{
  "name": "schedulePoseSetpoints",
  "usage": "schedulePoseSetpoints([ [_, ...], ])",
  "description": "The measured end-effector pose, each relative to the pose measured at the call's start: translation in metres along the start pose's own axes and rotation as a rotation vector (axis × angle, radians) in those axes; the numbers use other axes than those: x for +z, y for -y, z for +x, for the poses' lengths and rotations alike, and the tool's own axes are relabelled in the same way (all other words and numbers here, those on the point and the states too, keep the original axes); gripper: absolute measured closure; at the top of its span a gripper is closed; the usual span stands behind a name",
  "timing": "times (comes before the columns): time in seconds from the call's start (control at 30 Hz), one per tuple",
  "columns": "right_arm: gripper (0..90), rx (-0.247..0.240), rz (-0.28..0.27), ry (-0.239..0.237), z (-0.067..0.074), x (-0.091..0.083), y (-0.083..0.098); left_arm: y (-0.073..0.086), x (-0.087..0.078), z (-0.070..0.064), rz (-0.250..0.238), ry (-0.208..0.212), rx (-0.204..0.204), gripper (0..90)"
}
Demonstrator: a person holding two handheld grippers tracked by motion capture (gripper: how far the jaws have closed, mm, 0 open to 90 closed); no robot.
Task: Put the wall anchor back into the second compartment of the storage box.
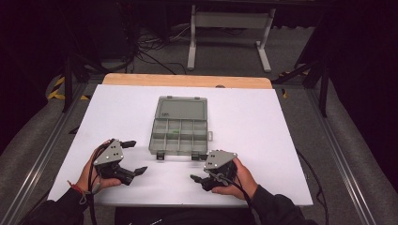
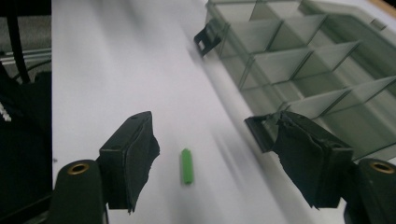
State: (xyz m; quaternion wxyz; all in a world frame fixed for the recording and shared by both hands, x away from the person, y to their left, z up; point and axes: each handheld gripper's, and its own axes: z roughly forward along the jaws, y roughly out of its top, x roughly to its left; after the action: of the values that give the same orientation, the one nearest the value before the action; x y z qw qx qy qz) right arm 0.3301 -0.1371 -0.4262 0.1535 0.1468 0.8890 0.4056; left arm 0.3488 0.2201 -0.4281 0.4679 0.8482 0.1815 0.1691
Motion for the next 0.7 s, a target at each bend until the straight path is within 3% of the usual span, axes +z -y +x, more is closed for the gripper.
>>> schedulePoseSetpoints([
  [0.2,37.7,0.031,0.043,-0.048,0.0,0.01,0.01,0.0,0.0,0.0,0.0,0.0,0.0,5.7],
  [0.43,55.8,0.066,0.093,-0.109,-0.004,0.021,0.014,0.0,0.0,0.0,0.0,0.003,-0.003,5.7],
  [0.7,66.3,0.069,0.121,-0.122,-0.006,0.028,0.013,0.0,0.001,0.0,0.003,0.005,0.001,5.7],
])
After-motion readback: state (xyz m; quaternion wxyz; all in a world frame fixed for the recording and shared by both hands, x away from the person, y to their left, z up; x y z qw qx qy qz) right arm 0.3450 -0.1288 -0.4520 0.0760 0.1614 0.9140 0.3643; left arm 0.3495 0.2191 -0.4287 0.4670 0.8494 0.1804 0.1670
